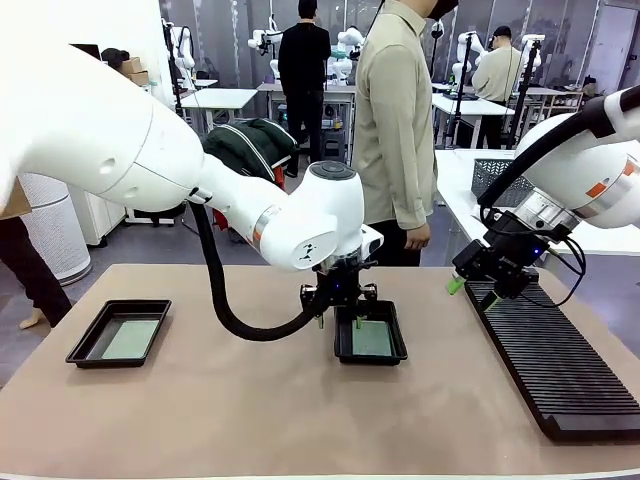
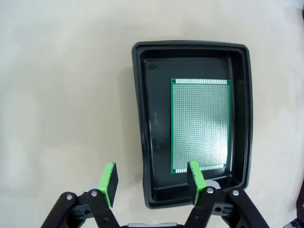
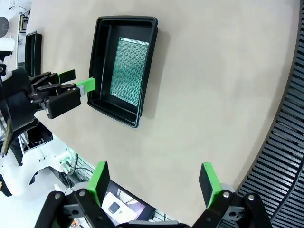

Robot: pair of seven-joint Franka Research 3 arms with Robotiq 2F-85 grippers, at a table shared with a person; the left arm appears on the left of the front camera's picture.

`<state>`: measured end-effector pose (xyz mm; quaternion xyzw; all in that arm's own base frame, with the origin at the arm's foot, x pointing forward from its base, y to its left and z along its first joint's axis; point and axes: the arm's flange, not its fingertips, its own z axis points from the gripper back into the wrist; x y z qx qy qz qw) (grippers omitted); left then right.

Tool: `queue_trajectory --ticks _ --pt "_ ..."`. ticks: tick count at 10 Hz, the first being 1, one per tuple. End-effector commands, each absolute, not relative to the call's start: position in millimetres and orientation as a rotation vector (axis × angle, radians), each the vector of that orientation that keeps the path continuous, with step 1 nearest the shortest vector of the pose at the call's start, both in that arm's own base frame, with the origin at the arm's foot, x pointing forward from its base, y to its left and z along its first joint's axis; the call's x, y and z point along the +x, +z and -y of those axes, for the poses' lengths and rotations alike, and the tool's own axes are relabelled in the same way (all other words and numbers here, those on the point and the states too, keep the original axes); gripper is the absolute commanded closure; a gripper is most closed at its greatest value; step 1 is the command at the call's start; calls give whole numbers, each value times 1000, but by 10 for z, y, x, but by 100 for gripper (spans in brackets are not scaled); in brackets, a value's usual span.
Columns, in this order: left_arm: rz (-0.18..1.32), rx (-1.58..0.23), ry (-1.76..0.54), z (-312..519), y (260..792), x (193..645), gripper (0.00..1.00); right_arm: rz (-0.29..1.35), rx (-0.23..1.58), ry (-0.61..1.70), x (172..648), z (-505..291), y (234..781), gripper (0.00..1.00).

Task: Inspect and transfer BCBs to ESD trays.
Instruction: Pick up the ESD tray and place it on the left side of the table.

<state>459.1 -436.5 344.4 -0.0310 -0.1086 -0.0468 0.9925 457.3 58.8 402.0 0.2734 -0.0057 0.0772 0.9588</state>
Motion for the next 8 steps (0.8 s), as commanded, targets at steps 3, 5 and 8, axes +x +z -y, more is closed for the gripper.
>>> queue_trajectory --ticks 3,5,8 --pt "222 -10 -80 4431 3291 4783 22 15 528 133 4579 -601 4026 0" --pt "199 -15 -84 4418 3218 4870 22 15 528 133 4579 -601 4026 0" --pt "202 -11 -89 4401 3191 4944 22 15 528 133 4579 -601 4026 0"
